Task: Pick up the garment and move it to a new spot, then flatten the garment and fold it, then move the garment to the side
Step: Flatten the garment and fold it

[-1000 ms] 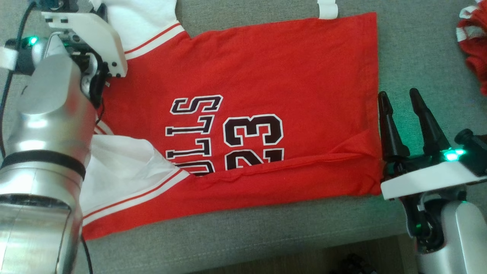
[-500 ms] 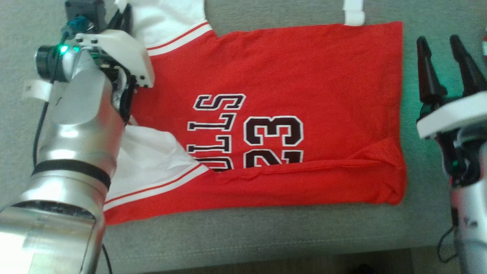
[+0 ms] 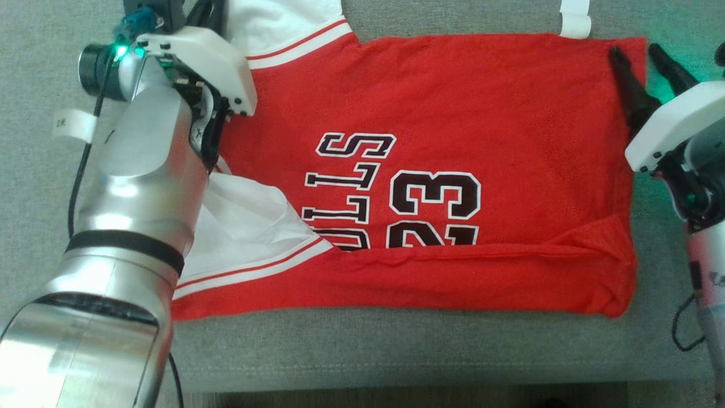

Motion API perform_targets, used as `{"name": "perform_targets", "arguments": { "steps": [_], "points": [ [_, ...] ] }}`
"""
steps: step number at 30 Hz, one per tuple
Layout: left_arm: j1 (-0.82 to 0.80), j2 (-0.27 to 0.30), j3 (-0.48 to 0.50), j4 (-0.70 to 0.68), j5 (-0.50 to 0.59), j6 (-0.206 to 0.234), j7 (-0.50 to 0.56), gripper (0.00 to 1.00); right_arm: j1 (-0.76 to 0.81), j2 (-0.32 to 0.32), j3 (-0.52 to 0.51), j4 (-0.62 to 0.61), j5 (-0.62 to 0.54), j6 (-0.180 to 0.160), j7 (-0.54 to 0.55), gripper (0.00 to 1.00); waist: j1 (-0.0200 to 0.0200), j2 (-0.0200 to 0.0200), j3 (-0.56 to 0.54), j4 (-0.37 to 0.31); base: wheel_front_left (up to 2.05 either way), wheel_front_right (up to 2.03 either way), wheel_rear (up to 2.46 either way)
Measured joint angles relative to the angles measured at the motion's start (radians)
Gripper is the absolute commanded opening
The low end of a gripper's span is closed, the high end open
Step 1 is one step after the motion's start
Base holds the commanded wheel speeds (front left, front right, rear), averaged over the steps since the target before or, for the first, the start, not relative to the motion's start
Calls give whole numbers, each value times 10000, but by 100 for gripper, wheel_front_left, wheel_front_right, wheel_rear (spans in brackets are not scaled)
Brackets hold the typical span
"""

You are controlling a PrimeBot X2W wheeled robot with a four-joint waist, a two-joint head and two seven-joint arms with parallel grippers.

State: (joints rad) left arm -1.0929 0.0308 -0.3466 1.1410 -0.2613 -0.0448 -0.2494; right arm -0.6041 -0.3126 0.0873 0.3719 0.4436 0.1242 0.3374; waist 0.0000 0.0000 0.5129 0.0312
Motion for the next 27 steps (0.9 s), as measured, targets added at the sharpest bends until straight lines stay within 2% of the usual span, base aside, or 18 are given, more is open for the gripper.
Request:
{"name": "perform_targets", "arguments": {
  "steps": [1,7,20,27],
  "points": [
    [4,-2,2,-123,-17,2,0,0,-6,-46,19,0,69,0,21,0,0,0,-8,4,0,0,0],
    [274,104,40,-1597,-15,-140,-2,0,-26,-209,73,-224,309,0,-512,0,0,0,-137,9,0,0,0],
    [2672,573,614,-5639,430,-173,-4,0,113,-650,-59,-1016,757,0,-1361,0,0,0,-782,245,0,0,0],
    [4516,685,1126,-7854,485,-290,-73,0,1570,-639,-84,-1852,941,0,-1452,0,0,0,-1160,191,0,0,0]
  ]
}}
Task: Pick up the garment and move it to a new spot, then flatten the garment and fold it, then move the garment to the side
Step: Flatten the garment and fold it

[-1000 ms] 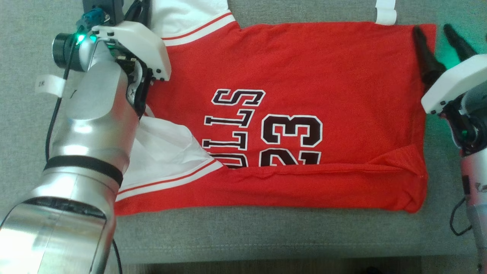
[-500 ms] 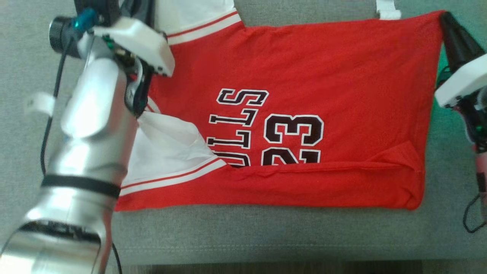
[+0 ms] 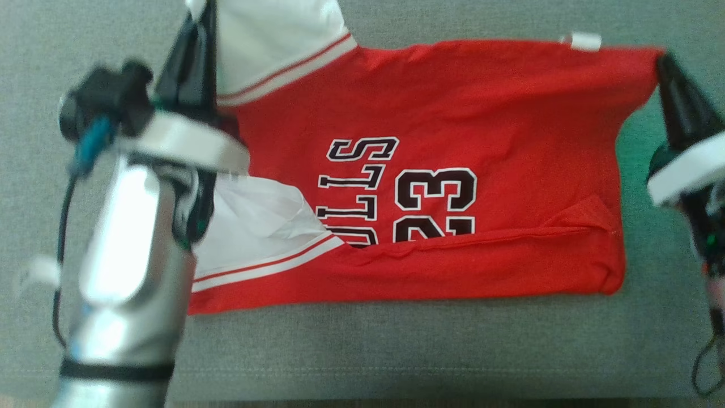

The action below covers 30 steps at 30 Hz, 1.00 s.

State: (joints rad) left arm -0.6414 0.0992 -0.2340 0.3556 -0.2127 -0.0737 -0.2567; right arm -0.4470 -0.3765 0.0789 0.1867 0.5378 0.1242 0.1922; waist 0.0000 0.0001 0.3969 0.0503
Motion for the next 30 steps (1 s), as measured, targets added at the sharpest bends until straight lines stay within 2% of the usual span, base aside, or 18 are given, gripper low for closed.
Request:
{"name": "perform_targets", "arguments": {
  "steps": [4,10,16,23,24,25,26,27,28,30],
  "points": [
    [1461,4,244,-1122,-15,-161,0,0,995,180,-31,-403,194,0,17,0,0,0,-158,-45,0,0,0],
    [3396,-13,775,-1923,-163,-330,0,0,2059,539,-161,-573,464,0,102,0,0,0,-282,-116,0,0,0],
    [4549,-42,817,-1835,-174,-445,0,0,2839,721,-247,-675,535,0,104,0,0,0,-446,-80,0,0,0],
    [4960,-113,734,-965,-257,-504,0,0,3576,986,-263,-813,533,0,107,0,0,0,-633,-95,0,0,0],
    [4977,-127,731,-800,-353,-506,2,18,3652,1047,-261,-819,533,0,105,0,0,0,-655,-107,0,0,0],
    [4974,-127,709,-608,-399,-506,2,48,3721,1106,-261,-821,531,0,105,0,0,0,-676,-123,0,0,0],
    [4974,-127,709,-608,-399,-506,2,100,3721,1106,-261,-821,531,0,105,38,0,0,-676,-123,0,0,0],
    [4979,-132,692,-435,-435,-506,2,100,3800,1151,-249,-821,529,0,105,78,0,0,-701,-136,0,0,0],
    [4979,-146,702,-261,-554,-508,2,100,3872,1193,-247,-819,508,0,105,100,0,0,-735,-147,0,0,0],
    [5006,-163,782,-19,-606,-508,4,100,4049,1300,-351,-817,493,0,98,100,0,0,-795,-164,0,0,0]
  ]
}}
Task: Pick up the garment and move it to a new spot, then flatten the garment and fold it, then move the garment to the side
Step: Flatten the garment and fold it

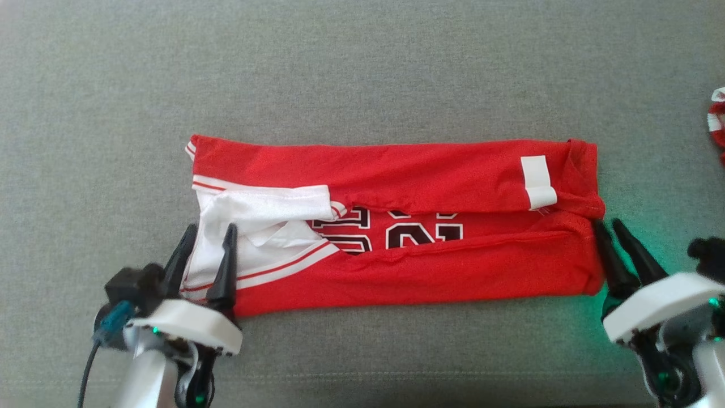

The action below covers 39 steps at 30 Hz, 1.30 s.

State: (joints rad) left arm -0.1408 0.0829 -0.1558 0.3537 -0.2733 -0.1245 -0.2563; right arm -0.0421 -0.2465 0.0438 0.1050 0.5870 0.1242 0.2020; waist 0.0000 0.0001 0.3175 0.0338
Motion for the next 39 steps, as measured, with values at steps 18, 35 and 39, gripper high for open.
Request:
{"name": "perform_targets", "arguments": {
  "steps": [18,35,39],
  "points": [
    [964,-201,593,-2238,1106,1283,2,100,755,1083,-826,-2485,-2761,0,-1551,100,0,0,-947,-93,0,0,0],
    [1356,-161,215,-3185,1574,1789,539,100,1047,1369,-721,-2865,-3172,0,-1384,100,0,0,-1260,-327,0,0,0],
    [1332,-146,105,-3227,1576,1801,619,100,1034,1373,-748,-2704,-3231,0,-1193,100,0,0,-1059,-306,0,0,0]
  ]
}}
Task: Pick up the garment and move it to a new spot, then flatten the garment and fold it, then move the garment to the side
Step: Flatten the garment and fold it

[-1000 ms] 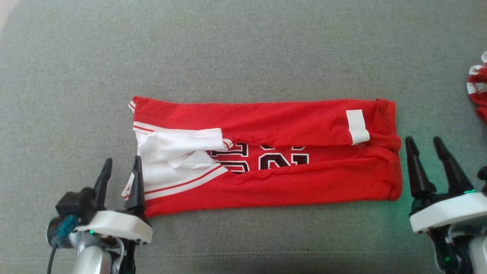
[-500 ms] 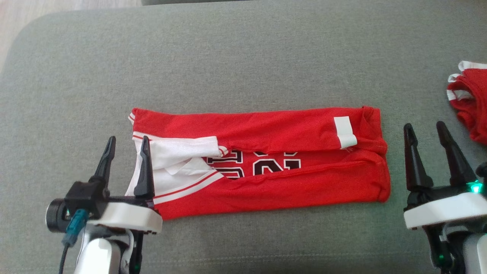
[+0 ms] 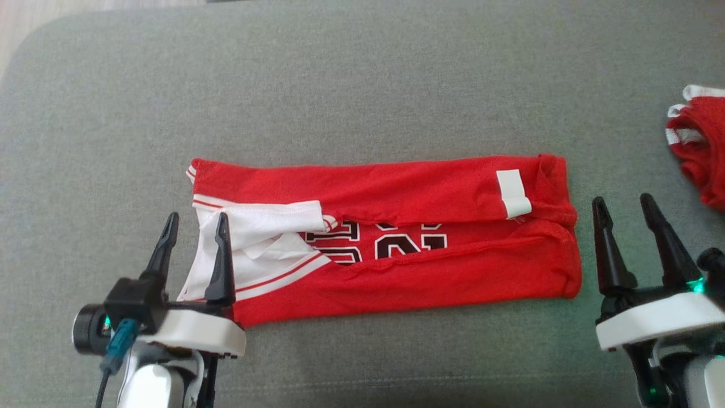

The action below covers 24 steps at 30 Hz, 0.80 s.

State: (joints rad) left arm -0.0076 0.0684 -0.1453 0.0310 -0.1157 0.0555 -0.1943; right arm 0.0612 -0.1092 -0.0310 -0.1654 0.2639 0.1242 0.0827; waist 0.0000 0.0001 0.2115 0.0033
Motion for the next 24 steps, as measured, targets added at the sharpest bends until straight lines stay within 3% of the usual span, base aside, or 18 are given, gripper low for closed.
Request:
{"name": "perform_targets", "arguments": {
  "steps": [17,24],
  "points": [
    [-1109,-38,-506,81,79,31,-242,100,-1766,-353,4,3325,94,0,316,100,0,0,1345,287,0,0,0],
    [-1400,-38,-623,337,79,31,-362,100,-2165,-330,330,3939,178,0,493,100,0,0,1585,338,0,0,0]
  ]
}}
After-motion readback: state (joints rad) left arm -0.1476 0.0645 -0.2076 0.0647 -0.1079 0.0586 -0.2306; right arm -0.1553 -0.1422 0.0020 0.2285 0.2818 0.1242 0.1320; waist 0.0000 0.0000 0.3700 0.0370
